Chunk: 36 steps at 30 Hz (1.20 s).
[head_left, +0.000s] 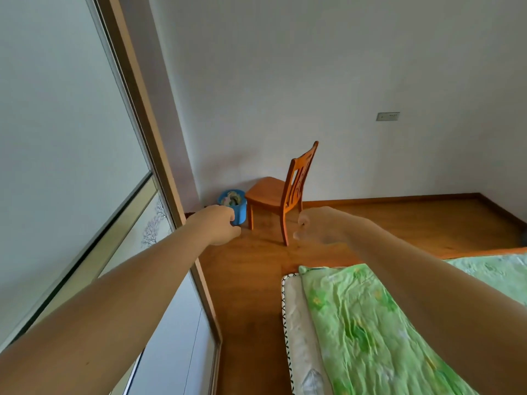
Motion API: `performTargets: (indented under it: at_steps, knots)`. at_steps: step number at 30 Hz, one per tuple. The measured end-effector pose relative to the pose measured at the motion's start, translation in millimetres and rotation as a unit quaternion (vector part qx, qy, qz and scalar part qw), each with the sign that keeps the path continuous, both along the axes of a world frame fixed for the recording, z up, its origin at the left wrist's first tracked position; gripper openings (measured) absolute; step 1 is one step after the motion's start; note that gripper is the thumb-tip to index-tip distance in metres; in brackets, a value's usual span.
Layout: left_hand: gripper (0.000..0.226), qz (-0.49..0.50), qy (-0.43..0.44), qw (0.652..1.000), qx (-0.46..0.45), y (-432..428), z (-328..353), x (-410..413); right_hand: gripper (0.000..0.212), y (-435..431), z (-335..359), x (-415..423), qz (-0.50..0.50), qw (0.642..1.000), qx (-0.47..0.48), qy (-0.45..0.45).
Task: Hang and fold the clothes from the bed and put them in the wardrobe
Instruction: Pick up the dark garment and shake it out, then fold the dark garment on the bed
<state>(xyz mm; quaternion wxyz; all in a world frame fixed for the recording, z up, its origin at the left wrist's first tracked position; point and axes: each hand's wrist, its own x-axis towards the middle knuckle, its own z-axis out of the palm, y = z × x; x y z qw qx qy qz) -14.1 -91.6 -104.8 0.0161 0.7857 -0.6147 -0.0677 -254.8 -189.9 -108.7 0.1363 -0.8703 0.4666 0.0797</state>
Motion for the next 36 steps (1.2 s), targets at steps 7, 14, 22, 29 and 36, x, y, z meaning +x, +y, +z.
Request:
performTargets:
  at_steps: [7, 14, 22, 29, 36]
  knots:
    - [0.046, -0.029, -0.026, 0.999, 0.027, -133, -26, 48, 0.04, -109, -10, 50, -0.043, 0.999, -0.008, -0.001]
    - [0.033, -0.058, -0.008, 0.997, 0.057, -262, -32, 70, 0.056, -201, -19, 60, -0.13, 0.991, 0.0, -0.014]
    - [0.04, -0.106, 0.005, 0.992, 0.062, -419, -72, 71, 0.053, -329, -49, 62, -0.183, 0.982, 0.014, -0.034]
    - [0.044, -0.143, 0.009, 0.987, 0.075, -559, -103, 85, 0.053, -451, -86, 61, -0.226, 0.973, 0.05, -0.026]
    - [0.043, -0.199, 0.019, 0.977, 0.078, -687, -126, 94, 0.056, -549, -110, 59, -0.265, 0.962, 0.061, -0.021]
